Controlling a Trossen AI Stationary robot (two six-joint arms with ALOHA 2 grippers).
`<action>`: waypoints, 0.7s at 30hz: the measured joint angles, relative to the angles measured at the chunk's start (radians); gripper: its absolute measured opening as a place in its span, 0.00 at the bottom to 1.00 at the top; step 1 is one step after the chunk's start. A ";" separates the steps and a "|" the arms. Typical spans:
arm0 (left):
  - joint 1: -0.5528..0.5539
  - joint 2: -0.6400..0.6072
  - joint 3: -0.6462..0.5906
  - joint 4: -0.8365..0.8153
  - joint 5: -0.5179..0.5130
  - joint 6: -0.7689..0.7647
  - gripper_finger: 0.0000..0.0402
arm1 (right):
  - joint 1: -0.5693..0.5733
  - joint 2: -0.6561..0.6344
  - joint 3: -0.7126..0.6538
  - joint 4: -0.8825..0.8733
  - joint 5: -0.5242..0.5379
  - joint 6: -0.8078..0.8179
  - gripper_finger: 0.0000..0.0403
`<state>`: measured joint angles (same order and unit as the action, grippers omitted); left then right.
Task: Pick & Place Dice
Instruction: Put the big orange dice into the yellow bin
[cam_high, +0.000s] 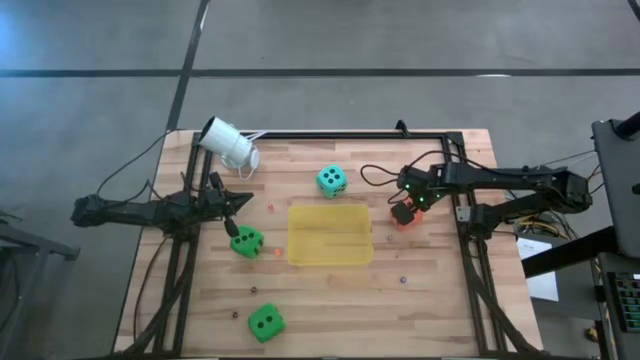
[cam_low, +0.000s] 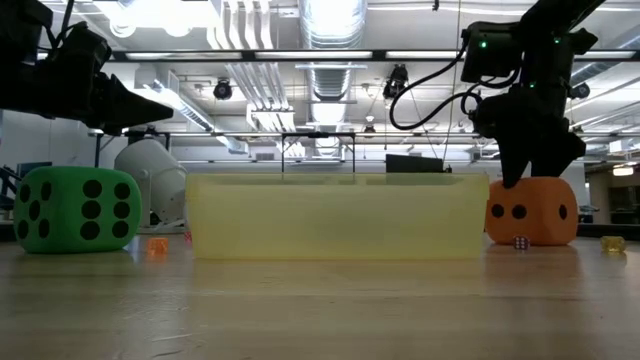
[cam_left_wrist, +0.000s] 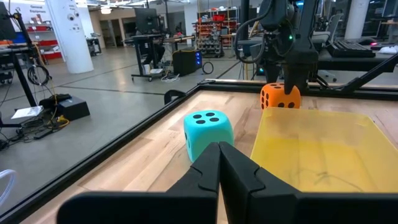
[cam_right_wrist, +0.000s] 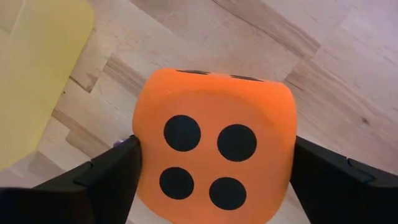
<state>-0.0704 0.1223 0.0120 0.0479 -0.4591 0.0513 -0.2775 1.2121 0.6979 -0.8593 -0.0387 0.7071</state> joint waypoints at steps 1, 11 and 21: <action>0.000 0.000 0.000 0.000 0.000 0.000 0.02 | 0.000 0.000 0.000 0.001 0.001 0.000 0.88; 0.000 0.000 0.000 0.000 0.000 0.000 0.02 | 0.000 0.000 -0.001 0.010 0.011 -0.011 0.92; 0.000 0.000 0.000 0.000 0.000 0.000 0.02 | 0.000 -0.002 -0.001 0.028 0.015 -0.041 0.92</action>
<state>-0.0704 0.1220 0.0120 0.0479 -0.4591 0.0513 -0.2771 1.2106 0.6964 -0.8316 -0.0235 0.6662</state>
